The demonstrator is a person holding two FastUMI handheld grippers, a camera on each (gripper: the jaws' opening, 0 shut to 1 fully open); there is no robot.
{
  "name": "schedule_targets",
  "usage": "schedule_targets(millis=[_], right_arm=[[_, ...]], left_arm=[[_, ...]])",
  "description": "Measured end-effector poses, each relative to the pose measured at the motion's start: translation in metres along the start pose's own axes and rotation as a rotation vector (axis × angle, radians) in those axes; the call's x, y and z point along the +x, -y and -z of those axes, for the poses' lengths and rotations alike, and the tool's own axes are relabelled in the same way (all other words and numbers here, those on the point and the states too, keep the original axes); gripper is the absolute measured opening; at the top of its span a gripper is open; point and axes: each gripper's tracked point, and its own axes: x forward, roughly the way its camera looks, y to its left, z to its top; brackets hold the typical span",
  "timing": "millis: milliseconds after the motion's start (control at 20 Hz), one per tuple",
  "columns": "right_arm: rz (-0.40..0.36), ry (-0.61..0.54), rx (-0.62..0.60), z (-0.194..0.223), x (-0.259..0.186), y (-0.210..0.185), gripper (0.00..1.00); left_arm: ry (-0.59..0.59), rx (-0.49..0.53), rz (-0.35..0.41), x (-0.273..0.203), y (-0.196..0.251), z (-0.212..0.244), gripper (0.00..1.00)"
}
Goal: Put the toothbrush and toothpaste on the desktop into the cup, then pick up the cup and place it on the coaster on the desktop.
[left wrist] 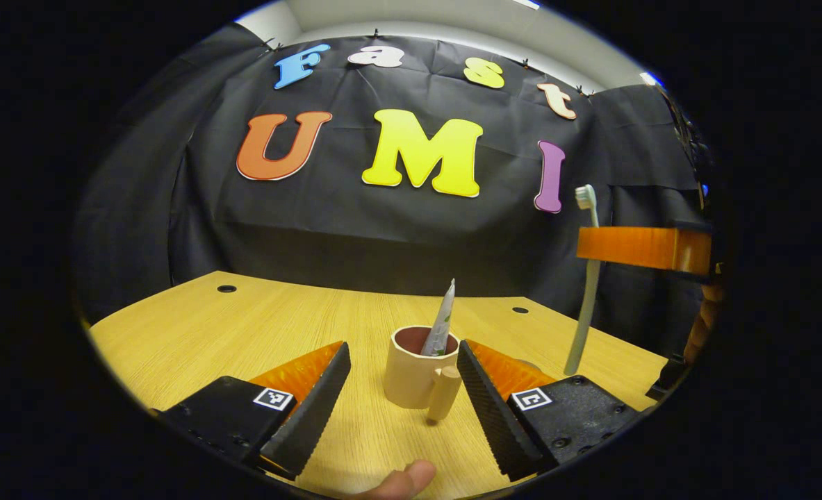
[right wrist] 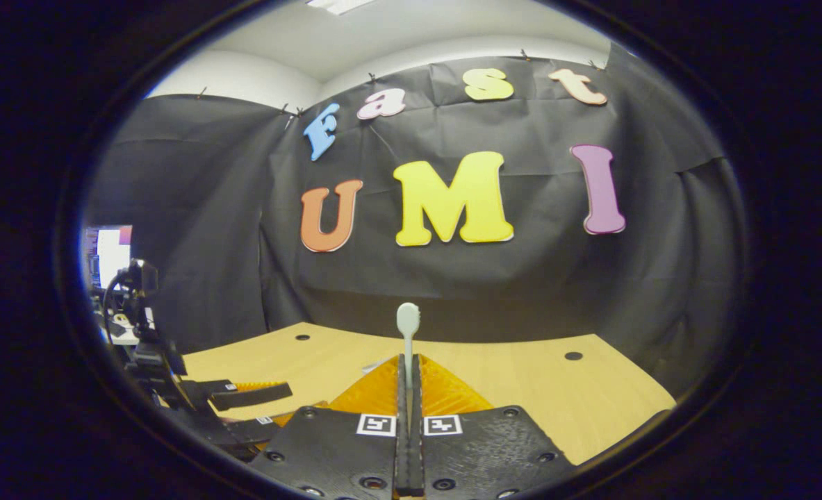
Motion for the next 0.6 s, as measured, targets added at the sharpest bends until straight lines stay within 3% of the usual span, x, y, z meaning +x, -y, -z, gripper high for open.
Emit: schedule_targets(millis=[300,600], right_arm=[[-0.110,-0.029,0.078,-0.009,0.056,-0.039,0.00],[-0.128,-0.012,0.074,-0.014,0.095,-0.059,0.00]], left_arm=[[-0.067,-0.045,-0.027,0.001,-0.012,0.023,0.98],[-0.058,-0.028,-0.003,-0.005,-0.011,0.025,0.98]])
